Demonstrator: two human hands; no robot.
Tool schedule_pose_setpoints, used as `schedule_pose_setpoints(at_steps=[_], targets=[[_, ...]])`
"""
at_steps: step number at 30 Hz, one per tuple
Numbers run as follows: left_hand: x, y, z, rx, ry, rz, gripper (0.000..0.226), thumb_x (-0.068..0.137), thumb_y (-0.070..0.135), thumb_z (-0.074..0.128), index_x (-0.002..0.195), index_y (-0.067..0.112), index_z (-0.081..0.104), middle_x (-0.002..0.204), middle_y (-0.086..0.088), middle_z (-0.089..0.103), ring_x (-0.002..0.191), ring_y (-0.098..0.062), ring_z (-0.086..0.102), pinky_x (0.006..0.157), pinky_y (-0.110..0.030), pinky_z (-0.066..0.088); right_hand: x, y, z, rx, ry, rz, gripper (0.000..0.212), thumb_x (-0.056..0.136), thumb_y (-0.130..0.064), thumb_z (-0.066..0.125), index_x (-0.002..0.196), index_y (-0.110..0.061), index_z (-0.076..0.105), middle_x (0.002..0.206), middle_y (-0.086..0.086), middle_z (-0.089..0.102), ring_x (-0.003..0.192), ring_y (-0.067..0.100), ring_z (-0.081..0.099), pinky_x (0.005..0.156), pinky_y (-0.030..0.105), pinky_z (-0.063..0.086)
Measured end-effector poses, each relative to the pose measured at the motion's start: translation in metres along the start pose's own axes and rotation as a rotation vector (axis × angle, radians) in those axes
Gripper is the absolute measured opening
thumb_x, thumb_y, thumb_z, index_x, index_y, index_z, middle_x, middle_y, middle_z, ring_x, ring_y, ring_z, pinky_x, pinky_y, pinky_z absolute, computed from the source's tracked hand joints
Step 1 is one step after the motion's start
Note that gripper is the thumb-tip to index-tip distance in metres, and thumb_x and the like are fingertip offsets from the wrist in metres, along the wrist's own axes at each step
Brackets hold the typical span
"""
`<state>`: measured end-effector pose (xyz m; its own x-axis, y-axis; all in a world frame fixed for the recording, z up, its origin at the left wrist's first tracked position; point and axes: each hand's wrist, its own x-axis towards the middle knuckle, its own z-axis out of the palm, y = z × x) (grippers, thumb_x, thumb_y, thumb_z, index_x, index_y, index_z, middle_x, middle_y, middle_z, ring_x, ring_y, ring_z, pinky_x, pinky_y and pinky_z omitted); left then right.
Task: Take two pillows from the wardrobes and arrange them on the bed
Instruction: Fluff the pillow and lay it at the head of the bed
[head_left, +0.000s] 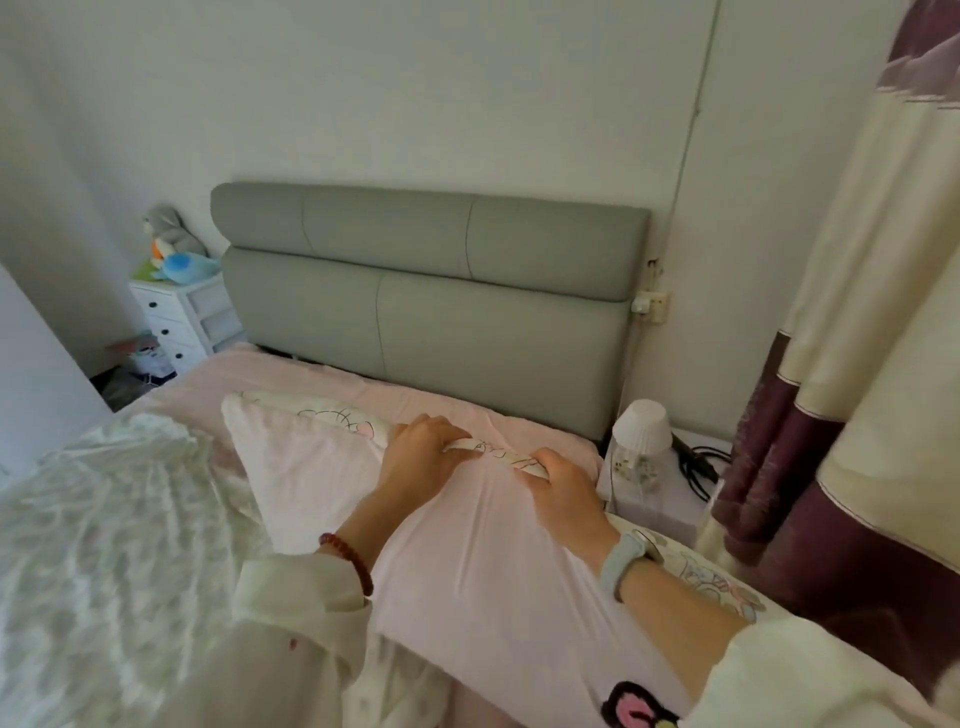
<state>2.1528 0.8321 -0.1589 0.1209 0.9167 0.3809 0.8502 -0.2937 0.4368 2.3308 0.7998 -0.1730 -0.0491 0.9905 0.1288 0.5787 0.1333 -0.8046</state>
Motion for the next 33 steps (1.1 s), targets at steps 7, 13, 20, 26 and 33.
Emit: schedule_pose_setpoints(at_steps=[7,13,20,26,33], targets=[[0.155,-0.06,0.025,0.125,0.272,-0.136,0.015,0.079,0.026,0.067,0.091,0.019,0.072,0.092,-0.004,0.07,0.095,-0.028,0.055,0.077,-0.033,0.027,0.196,-0.009,0.017,-0.12,0.011,-0.195,0.017,0.09,-0.02,0.05,0.097,-0.006,0.057,0.1,0.016,0.065,0.092,0.035,0.056,0.073,0.038,0.041],[0.212,-0.108,0.016,0.226,0.383,-0.161,0.013,0.071,0.008,0.074,0.084,0.012,0.073,0.088,-0.006,0.073,0.097,-0.033,0.059,0.083,-0.045,0.037,0.287,-0.024,0.049,-0.135,-0.079,-0.381,0.021,0.092,-0.02,0.048,0.106,-0.009,0.057,0.107,0.01,0.063,0.1,0.03,0.055,0.079,0.036,0.042],[0.183,-0.175,0.091,0.204,0.014,-0.71,0.038,0.091,0.026,0.05,0.128,0.022,0.047,0.135,-0.003,0.048,0.126,-0.025,0.037,0.103,-0.044,0.029,0.327,0.041,0.103,-0.155,-0.575,-0.233,0.031,0.093,-0.014,0.037,0.123,-0.014,0.047,0.117,0.011,0.055,0.103,0.025,0.054,0.089,0.036,0.046],[0.166,-0.195,0.19,-0.219,-0.007,-1.135,0.044,0.091,0.023,0.05,0.132,0.009,0.039,0.136,-0.019,0.041,0.119,-0.033,0.045,0.101,-0.043,0.037,0.377,0.149,0.137,-0.204,-0.716,-0.048,0.031,0.095,-0.016,0.037,0.123,-0.013,0.048,0.126,0.011,0.052,0.111,0.022,0.051,0.094,0.032,0.043],[0.161,-0.204,0.314,-0.621,0.177,-1.648,0.084,0.082,0.04,0.061,0.143,0.014,0.008,0.149,-0.016,0.02,0.133,-0.032,0.028,0.104,-0.042,0.031,0.463,0.266,0.163,-0.452,-0.585,-0.026,0.033,0.091,-0.014,0.042,0.124,-0.006,0.045,0.129,0.018,0.048,0.121,0.032,0.039,0.098,0.042,0.038]])
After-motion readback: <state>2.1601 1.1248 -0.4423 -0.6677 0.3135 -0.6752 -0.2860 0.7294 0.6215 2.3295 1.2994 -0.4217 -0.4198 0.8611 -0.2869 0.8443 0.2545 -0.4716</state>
